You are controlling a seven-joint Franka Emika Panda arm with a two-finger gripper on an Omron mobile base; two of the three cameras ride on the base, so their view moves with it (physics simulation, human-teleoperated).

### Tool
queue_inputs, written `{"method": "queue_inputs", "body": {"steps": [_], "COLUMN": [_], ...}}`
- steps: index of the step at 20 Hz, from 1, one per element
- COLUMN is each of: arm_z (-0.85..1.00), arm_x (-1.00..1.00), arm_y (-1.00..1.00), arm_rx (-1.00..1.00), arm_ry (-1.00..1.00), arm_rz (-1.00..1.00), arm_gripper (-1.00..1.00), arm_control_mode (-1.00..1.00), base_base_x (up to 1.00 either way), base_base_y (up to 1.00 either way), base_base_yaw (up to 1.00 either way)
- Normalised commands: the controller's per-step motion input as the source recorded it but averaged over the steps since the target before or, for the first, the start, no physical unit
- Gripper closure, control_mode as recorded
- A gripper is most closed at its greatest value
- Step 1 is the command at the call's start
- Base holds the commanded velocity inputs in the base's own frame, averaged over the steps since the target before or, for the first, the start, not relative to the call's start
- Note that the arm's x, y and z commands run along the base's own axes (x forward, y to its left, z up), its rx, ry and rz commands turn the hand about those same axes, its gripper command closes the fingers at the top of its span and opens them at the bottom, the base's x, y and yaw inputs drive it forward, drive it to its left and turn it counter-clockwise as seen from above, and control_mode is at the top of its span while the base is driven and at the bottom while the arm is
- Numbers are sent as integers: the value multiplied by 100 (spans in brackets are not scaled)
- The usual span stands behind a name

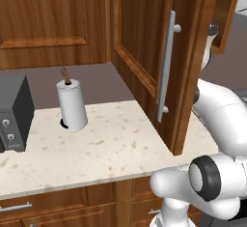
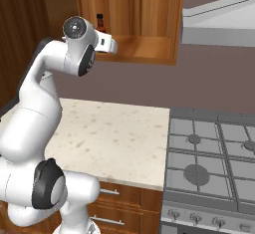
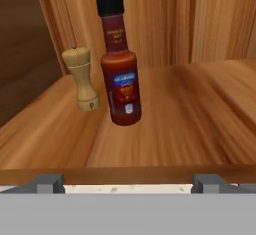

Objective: Take 2 condiments from the cabinet and move them on the counter near the stove.Make sure the condiments are lined up with each other, next to each other.

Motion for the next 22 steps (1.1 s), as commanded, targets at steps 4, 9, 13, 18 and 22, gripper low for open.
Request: {"method": "queue_inputs", "body": {"steps": [4,9,13,18,22], "arm_z": [0,0,0,0,0], "arm_x": [44,34,29,29,22], "arm_y": [0,0,0,0,0], "arm_rx": [0,0,0,0,0], "arm_ry": [12,4,-8,-8,-4], "arm_rz": [3,3,2,2,3], "arm_gripper": [-100,-100,-100,-100,-100], "arm_control_mode": [-100,-100,-100,-100,-100], "base_base_x": [0,0,0,0,0], "base_base_y": [0,0,0,0,0], "base_base_yaw": [0,0,0,0,0]}}
